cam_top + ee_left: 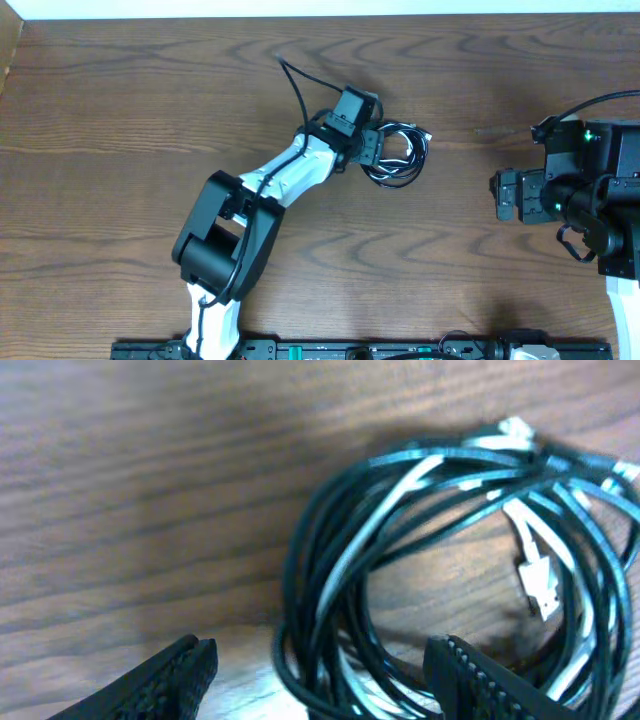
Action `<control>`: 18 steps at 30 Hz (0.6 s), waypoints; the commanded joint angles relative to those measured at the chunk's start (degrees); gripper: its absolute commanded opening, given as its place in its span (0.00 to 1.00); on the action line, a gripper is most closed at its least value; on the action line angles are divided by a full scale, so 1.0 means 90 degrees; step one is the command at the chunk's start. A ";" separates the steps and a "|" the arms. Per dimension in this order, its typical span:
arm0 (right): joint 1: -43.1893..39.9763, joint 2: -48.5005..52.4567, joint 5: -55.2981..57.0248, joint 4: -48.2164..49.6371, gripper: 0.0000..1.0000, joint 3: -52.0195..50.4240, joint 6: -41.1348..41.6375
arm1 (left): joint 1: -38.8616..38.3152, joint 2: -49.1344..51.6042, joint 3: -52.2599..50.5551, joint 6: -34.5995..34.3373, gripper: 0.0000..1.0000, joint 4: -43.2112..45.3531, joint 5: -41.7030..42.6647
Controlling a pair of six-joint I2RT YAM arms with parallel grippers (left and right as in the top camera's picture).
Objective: Untangle cables
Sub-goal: 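Grasp the black-and-white cable bundle with the left gripper and lift it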
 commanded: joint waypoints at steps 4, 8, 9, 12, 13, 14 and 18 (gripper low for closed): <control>-0.0017 -0.0017 -0.0063 -0.0019 0.99 -0.0036 0.0104 | -0.0138 0.0347 0.0146 0.0036 0.63 -0.0007 -0.0066; -0.0017 -0.0017 -0.0063 -0.0019 0.99 -0.0036 0.0104 | -0.0148 0.0347 0.0148 0.0034 0.30 0.0058 -0.0063; -0.0017 -0.0017 -0.0063 -0.0019 0.99 -0.0036 0.0104 | -0.0148 0.0347 0.0148 0.0034 0.22 0.0056 -0.0063; -0.0017 -0.0015 -0.0063 -0.0007 0.99 -0.0036 0.0104 | -0.0148 0.0345 0.0148 0.0032 0.08 0.0056 -0.0063; -0.0017 -0.0015 -0.0063 0.0000 0.99 -0.0036 0.0104 | -0.0148 0.0345 0.0148 0.0032 0.08 0.0056 -0.0063; -0.0017 -0.0012 -0.0063 0.0005 0.99 -0.0036 0.0104 | -0.0148 0.0338 0.0153 0.0032 0.08 0.0053 -0.0063; -0.0017 0.0036 -0.0061 0.0019 0.99 -0.0044 0.0104 | -0.0148 0.0170 0.0172 0.0034 0.08 -0.0039 -0.0061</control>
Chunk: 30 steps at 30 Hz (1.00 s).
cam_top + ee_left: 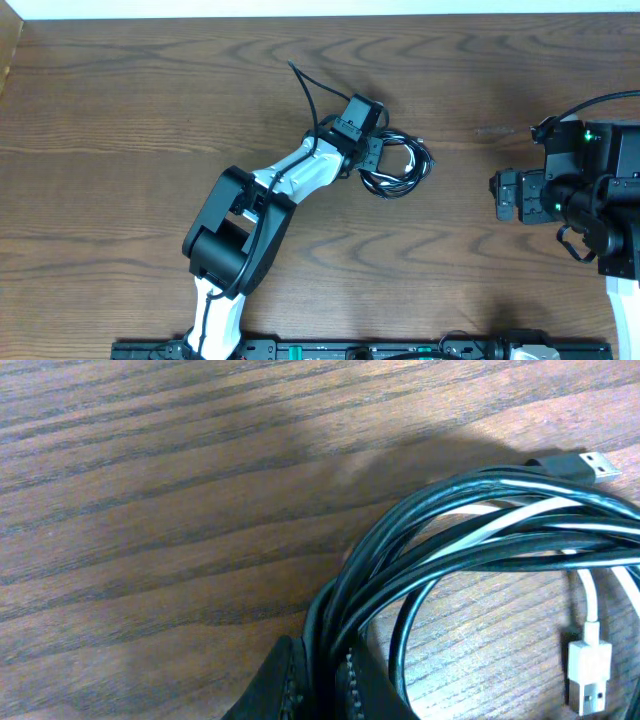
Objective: Untangle cables
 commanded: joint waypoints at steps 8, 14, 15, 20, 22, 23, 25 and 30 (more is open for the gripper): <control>-0.0017 0.0328 -0.0061 0.0165 0.99 -0.0223 0.0517 | 0.0000 -0.1321 0.0153 0.0039 0.07 -0.0185 -0.0068; -0.0017 0.0605 -0.0260 0.0432 0.99 -0.0661 0.0695 | 0.0032 -0.2477 0.0153 0.0039 0.08 -0.0262 -0.0182; -0.0017 0.0646 -0.0423 0.0522 0.99 -0.0767 0.0687 | 0.0032 -0.2652 0.0153 0.0039 0.08 -0.0282 -0.0182; -0.0017 0.0782 -0.1588 0.1134 0.99 -0.1343 0.0284 | 0.0027 -0.3529 0.0153 0.0036 0.08 -0.0486 -0.0180; -0.0012 0.0780 -0.2166 0.1406 0.99 -0.1535 0.0087 | 0.0056 -0.3798 0.0153 0.0044 0.08 -0.0517 -0.0296; -0.0012 0.0780 -0.2679 0.1608 0.99 -0.1627 -0.0112 | 0.0148 -0.3934 0.0153 0.0015 0.08 -0.0517 -0.0381; -0.0012 0.0780 -0.3016 0.1775 0.99 -0.1649 -0.0143 | 0.0204 -0.3990 0.0153 -0.0063 0.08 -0.0607 -0.0078; -0.0012 0.0780 -0.3181 0.2174 0.99 -0.1649 -0.0296 | 0.0185 -0.3988 0.0153 -0.0063 0.08 -0.0855 0.0124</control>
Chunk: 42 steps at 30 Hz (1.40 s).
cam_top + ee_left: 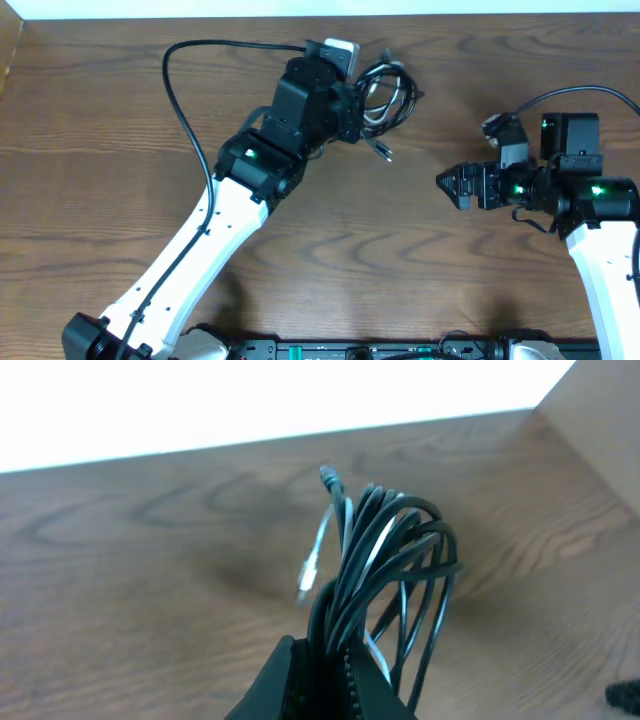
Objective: Untangle cables
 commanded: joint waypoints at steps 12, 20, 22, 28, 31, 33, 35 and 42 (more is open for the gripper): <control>-0.0012 -0.0010 -0.0658 0.1309 0.92 -0.0027 -0.1224 | -0.0027 -0.0039 0.0148 -0.0073 0.08 -0.0163 0.1132; -0.0010 0.0163 -0.0663 0.1926 0.95 -0.0027 -0.1224 | -0.0027 -0.0172 0.0148 -0.0233 0.08 -0.0233 0.1870; -0.0012 0.0240 -0.0658 0.1940 0.94 -0.0027 -0.1226 | -0.0027 -0.0253 0.0148 -0.0231 0.08 -0.0313 0.1877; -0.0012 0.0474 -0.0658 0.1953 0.85 -0.0027 -0.1372 | -0.0027 -0.0566 0.0148 -0.0233 0.08 -0.0420 0.2203; -0.0012 0.0597 -0.0661 0.1979 0.83 -0.0027 -0.1382 | -0.0027 -0.0746 0.0148 -0.0267 0.08 -0.0425 0.2208; -0.0010 0.0673 -0.0692 0.2013 0.75 -0.0027 -0.1394 | -0.0027 -0.0874 0.0148 -0.0350 0.08 -0.0459 0.2210; -0.0010 0.0695 -0.0763 0.2025 0.72 -0.0027 -0.1394 | -0.0027 -0.0947 0.0148 -0.0350 0.08 -0.0495 0.2208; 0.0143 0.0695 -0.0767 0.2072 0.73 -0.0027 -0.1394 | -0.0027 -0.0940 0.0148 -0.0374 0.08 -0.0512 0.2365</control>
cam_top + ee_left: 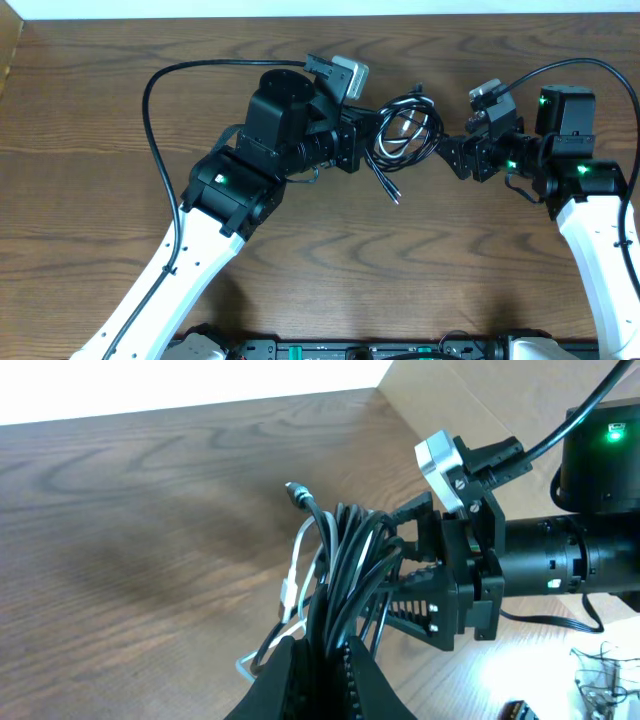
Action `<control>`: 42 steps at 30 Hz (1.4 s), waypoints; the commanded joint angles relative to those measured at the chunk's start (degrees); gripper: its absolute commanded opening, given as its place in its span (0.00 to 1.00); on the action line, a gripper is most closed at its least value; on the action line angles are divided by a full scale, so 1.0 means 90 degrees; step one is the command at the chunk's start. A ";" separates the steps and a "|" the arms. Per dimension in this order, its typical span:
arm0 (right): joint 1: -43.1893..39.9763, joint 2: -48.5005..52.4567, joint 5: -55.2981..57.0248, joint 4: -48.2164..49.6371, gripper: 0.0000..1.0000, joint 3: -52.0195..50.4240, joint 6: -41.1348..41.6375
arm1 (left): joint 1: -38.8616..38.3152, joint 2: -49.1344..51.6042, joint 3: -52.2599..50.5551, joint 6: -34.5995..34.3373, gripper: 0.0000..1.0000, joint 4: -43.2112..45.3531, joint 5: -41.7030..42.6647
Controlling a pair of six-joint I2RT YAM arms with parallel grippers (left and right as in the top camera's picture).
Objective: Untangle cables
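A bundle of coiled black cables [405,125] with a white cable [292,585] wound through it hangs in the air above the table. My left gripper [362,135] is shut on the bundle's near side [345,570], its jaws pinching the strands at the frame's bottom [322,665]. A black plug end [385,185] dangles below the coil. My right gripper [447,152] faces the bundle from the right; it is open, and its toothed fingers [400,600] are spread at the coil's far side.
The brown wooden table [100,100] lies under both arms. The left arm's own black lead [160,100] arcs over the table's left half. A cardboard wall [480,400] stands past the table's far corner.
The held bundle has moved from the table's far edge towards the middle. My right gripper, then well apart to the right and lower, now stands open right against the coil.
At first my left gripper was open over the coil lying on the table. Then it was shut on the coil's edge. Later it held the bundle raised near the far edge, the right gripper pointing towards it. Now both grippers meet at the lifted bundle.
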 commanded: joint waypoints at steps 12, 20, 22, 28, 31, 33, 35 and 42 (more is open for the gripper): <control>0.0330 -0.0002 -0.0294 0.0481 0.77 -0.0022 -0.0078 | -0.0007 -0.0075 0.0148 -0.0163 0.08 0.0022 0.0202; 0.0335 0.0002 0.0114 0.0882 0.76 -0.0022 -0.0080 | -0.0007 -0.0075 0.0148 -0.0393 0.08 0.0024 0.0372; 0.0335 0.0002 0.0165 0.1035 0.76 -0.0022 -0.0083 | -0.0007 -0.0075 0.0148 -0.0401 0.08 0.0019 0.0559; 0.0335 0.0022 0.0160 0.1328 0.77 -0.0022 -0.0083 | -0.0007 -0.0075 0.0148 -0.0726 0.08 0.0024 0.0707; 0.0335 0.0104 0.0158 0.1481 0.77 -0.0022 -0.0080 | -0.0007 -0.0075 0.0148 -0.1020 0.08 0.0024 0.0714; 0.0335 0.0170 0.0155 0.1557 0.77 -0.0022 -0.0078 | -0.0007 -0.0075 0.0148 -0.1166 0.08 0.0029 0.0755; 0.0335 0.0240 0.0153 0.1613 0.77 -0.0022 -0.0080 | -0.0002 -0.0075 0.0148 -0.1304 0.08 0.0029 0.0758; 0.0466 0.0435 0.0010 0.1940 0.68 -0.0022 -0.0078 | -0.0002 -0.0075 0.0148 -0.1668 0.08 0.0301 0.1282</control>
